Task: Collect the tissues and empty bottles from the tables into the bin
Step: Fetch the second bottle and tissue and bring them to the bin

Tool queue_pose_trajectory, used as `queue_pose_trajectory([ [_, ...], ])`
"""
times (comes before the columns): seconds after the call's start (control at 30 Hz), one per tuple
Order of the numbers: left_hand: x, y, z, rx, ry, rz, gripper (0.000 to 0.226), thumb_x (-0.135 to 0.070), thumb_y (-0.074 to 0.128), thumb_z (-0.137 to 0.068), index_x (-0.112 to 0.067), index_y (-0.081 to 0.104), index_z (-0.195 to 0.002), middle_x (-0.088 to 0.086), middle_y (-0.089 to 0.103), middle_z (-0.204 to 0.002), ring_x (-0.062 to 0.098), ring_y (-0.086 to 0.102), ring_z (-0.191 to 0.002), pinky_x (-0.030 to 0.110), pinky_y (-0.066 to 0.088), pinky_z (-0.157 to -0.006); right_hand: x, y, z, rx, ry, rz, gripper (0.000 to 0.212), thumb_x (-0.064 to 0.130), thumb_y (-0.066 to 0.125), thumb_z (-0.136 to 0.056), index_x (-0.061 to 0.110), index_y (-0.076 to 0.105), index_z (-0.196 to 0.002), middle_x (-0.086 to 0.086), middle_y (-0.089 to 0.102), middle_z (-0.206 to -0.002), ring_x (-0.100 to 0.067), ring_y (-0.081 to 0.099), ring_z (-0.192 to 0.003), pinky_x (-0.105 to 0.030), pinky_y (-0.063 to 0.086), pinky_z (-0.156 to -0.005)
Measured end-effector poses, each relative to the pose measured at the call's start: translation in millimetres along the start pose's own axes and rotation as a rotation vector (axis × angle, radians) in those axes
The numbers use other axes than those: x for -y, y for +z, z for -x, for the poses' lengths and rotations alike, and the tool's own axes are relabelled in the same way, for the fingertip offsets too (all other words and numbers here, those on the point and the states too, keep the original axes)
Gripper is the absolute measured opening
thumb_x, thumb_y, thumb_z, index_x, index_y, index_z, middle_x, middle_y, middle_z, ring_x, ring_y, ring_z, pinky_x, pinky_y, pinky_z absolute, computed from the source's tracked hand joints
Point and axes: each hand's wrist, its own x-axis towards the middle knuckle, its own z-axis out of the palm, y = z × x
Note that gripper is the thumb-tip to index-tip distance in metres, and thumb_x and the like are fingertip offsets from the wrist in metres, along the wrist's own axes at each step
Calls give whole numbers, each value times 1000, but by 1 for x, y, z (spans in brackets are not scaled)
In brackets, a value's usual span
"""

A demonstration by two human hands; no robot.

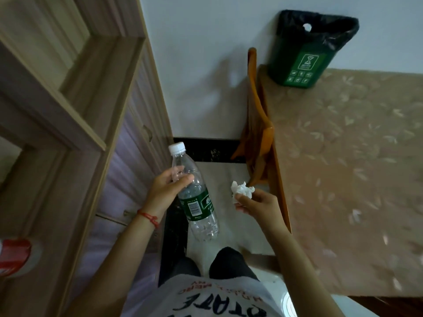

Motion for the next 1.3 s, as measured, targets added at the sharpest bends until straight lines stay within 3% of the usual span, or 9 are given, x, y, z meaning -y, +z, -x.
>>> queue_pose_trajectory([
  [0.1,-11,2,-34,21,-6,21,45,-13,69,-77,-2,55,-119,3,65,-95,21,62,-91,31,49,-84,16,3,-31,-21,-6,-8,5,7,65,-83,11,66,-85,-10,70,-77,-20,67,-67,-28,55,-68],
  [0.27,-30,11,-96,20,10,14,52,-17,75,-71,-3,56,-117,0,65,-94,16,62,-88,27,49,-79,39,6,-99,-5,-11,-20,6,4,64,-83,10,66,-84,-13,69,-76,-16,67,-62,-37,57,-70],
  [0.43,-51,22,-160,-20,1,14,41,-6,65,-79,0,54,-118,5,64,-96,20,60,-92,28,48,-82,71,8,-167,35,-36,-42,10,3,62,-84,12,65,-86,-5,68,-77,-4,66,-60,-15,54,-58],
  [0.57,-77,30,-208,-6,4,42,61,-15,80,-60,-3,57,-114,0,66,-90,11,63,-81,21,49,-72,101,4,-217,72,-52,-61,11,2,62,-84,5,66,-94,-2,68,-79,-4,67,-65,-15,53,-58],
  [0.7,-99,35,-253,8,47,53,25,-15,75,-68,-19,65,-91,-10,73,-74,1,66,-72,13,51,-64,128,6,-263,69,-52,-69,11,4,62,-84,3,67,-95,-3,69,-80,-3,68,-67,-15,53,-60],
  [0.87,-128,38,-316,28,68,37,44,-42,75,-48,-20,68,-87,-6,74,-83,11,67,-83,28,50,-75,151,16,-313,63,-37,-105,8,4,62,-85,6,67,-91,-6,69,-81,-9,68,-69,-17,55,-64],
  [1.0,-150,44,-374,92,94,-3,42,-44,73,-48,-21,67,-84,-6,73,-81,9,67,-79,22,52,-68,168,25,-357,10,-27,-137,6,7,63,-85,9,67,-88,-7,70,-83,-13,69,-72,-18,55,-65],
  [1.13,-173,46,-433,148,85,-29,49,-48,73,-48,-21,67,-88,3,70,-95,22,66,-88,36,51,-81,191,36,-403,-58,-31,-146,8,8,63,-84,15,66,-86,-6,70,-83,-14,70,-74,-22,56,-67],
  [1.3,-203,54,-496,204,81,-67,37,-37,78,-56,-22,66,-88,1,69,-94,25,64,-92,35,51,-82,217,45,-449,-141,-52,-173,7,12,64,-84,18,67,-86,-6,72,-83,-18,70,-79,-29,57,-75],
])
